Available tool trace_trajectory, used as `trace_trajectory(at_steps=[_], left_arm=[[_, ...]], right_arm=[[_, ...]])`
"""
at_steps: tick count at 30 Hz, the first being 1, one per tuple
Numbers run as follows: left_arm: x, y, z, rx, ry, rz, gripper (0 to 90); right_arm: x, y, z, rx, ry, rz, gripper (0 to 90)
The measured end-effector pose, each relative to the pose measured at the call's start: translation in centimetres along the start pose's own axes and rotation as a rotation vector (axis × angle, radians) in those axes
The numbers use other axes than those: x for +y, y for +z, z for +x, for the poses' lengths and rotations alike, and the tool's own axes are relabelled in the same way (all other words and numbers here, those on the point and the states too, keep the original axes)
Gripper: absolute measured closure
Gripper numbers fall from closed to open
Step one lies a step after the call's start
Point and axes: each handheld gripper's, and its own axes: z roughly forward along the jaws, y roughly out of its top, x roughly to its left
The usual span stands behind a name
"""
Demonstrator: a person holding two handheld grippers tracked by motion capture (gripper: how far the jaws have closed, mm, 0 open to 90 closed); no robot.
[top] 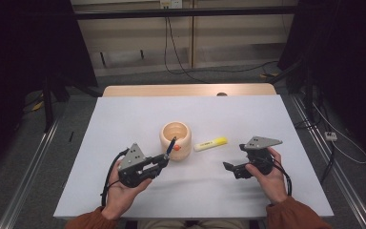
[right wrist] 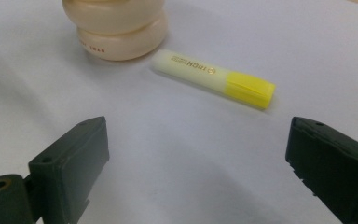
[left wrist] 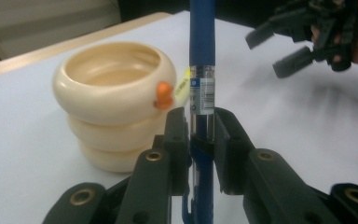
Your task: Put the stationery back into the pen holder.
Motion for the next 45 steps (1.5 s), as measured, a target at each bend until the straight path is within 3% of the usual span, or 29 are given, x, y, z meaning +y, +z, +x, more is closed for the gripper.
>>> trace_trajectory(at_steps=[2, 8, 15, 20, 27, 29, 36, 45], left_arm=[[0.4, -0.1, 0.2, 0.006, -0.005, -0.015, 77.1], [1.6, 0.5, 0.6, 0.035, -0.007, -0.048, 77.1], [2.6, 1.1, 1.6, 0.037, -0.067, -0.088, 77.1], [3.8, 1.3, 2.1, 0.04, -0.08, -0.122, 77.1], [5.2, 1.9, 3.1, 0.067, -0.084, -0.14, 77.0], [5.5, 2.3, 3.3, 0.073, -0.065, -0.133, 77.0], [6.6, 3.4, 3.9, 0.105, -0.056, -0.166, 77.0], [6.9, 5.4, 4.8, 0.126, -0.072, -0.159, 77.0]], right_arm=[[-0.3, -0.3, 0.1, -0.027, 0.0, -0.02, 5.6], [-1.3, -0.9, -0.3, -0.049, 0.018, -0.031, 5.8], [-1.3, -0.8, -0.1, -0.023, 0.024, -0.03, 6.7], [-1.3, -0.9, -0.2, -0.025, 0.028, -0.035, 6.6], [-1.2, -0.9, -0.2, -0.013, 0.031, -0.031, 6.6], [-1.2, -0.8, -0.2, -0.013, 0.032, -0.026, 6.6], [-1.3, -0.6, -0.3, -0.015, 0.036, -0.024, 6.6], [-1.3, -0.5, -0.3, -0.003, 0.036, -0.014, 6.4]])
